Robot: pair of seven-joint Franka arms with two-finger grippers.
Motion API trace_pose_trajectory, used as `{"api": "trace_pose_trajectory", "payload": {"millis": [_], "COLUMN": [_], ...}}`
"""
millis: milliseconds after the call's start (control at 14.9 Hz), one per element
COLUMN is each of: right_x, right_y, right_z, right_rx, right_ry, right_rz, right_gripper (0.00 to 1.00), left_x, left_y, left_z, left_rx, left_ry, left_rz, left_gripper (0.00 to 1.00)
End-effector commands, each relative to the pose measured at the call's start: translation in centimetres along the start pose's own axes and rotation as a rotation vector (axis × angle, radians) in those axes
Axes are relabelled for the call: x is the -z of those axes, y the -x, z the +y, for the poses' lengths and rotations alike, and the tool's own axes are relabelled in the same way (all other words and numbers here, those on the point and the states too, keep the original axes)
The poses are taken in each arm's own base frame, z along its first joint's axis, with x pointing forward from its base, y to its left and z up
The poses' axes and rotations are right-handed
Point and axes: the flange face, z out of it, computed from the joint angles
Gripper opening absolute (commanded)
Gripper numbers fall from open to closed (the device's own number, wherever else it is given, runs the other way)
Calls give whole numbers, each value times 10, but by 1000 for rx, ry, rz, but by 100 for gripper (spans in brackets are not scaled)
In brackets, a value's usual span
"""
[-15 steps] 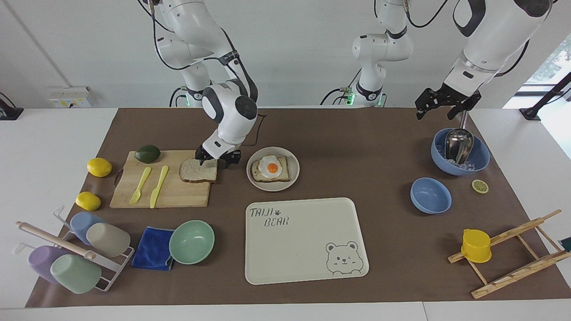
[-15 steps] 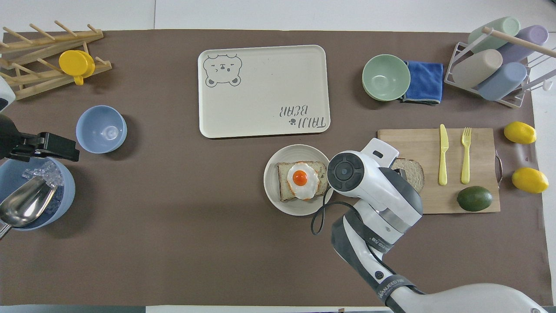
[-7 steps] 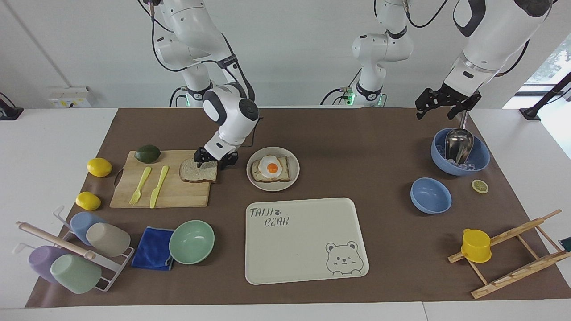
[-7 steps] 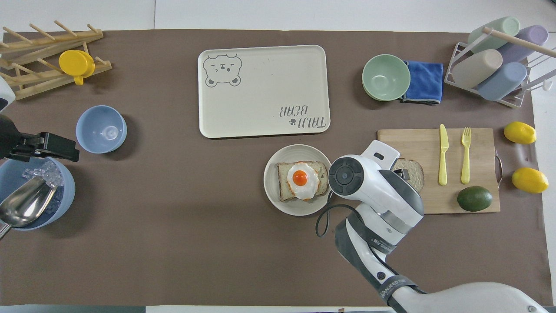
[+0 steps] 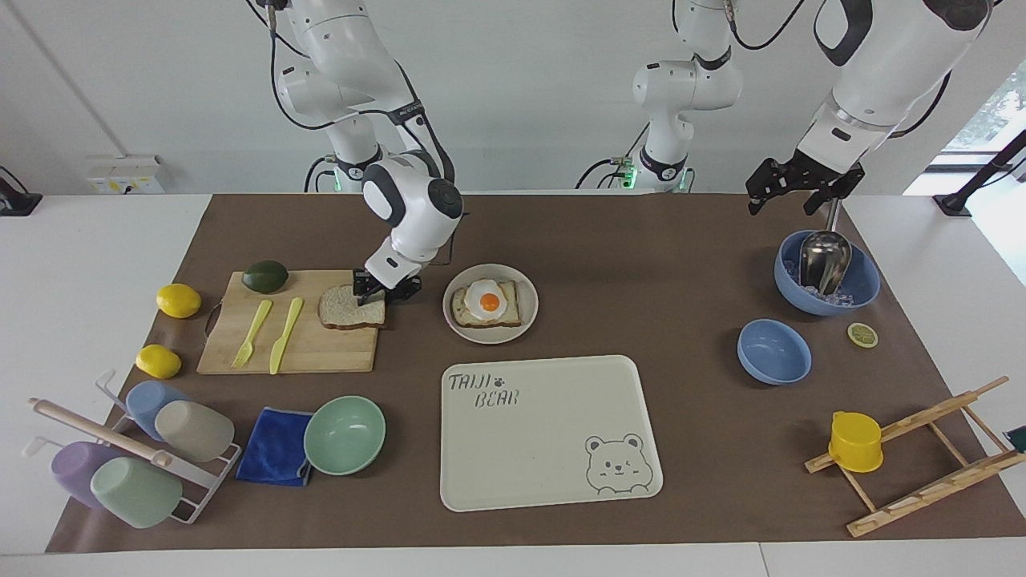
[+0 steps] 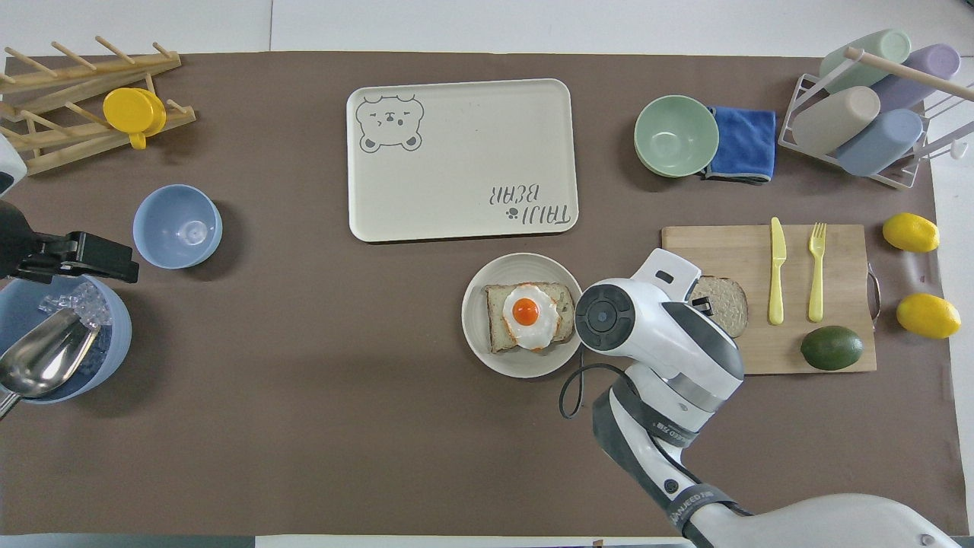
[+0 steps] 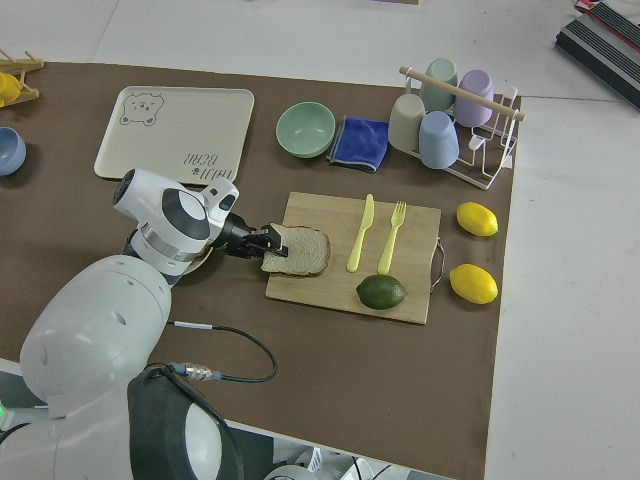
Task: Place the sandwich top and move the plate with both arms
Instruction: 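Carry the bread slice with the right gripper over the white plate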
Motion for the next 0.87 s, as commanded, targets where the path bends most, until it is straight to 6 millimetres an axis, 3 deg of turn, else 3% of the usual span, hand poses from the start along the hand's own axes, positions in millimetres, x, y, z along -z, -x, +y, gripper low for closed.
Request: {"api": "trace_pose_trajectory", "payload": {"millis": [0, 201, 402, 536, 669, 803], "right_x": [0, 40, 118, 157, 182, 188], "right_y": [-7, -22, -32, -32, -23, -22], "right_z": [0, -4, -28, -50, -76, -87], "right_rx": [-13, -3, 10, 39, 82, 86], "right_ry": [18, 64, 23, 24, 12, -41], "right_rz": [5, -20, -20, 12, 69, 90], "right_gripper": [0, 0, 0, 0, 0, 0], "left_x": [3, 2, 2, 2, 2, 2], "left_y": [5, 4, 4, 4, 4, 5], "left_z": [-1, -1, -2, -2, -2, -2], "left_rx": [11, 10, 8, 8, 10, 11], "left_ry": [-13, -13, -14, -14, -14, -13], "left_rz": [11, 11, 11, 11, 12, 11], "left_gripper": [100, 100, 100, 100, 100, 100]}}
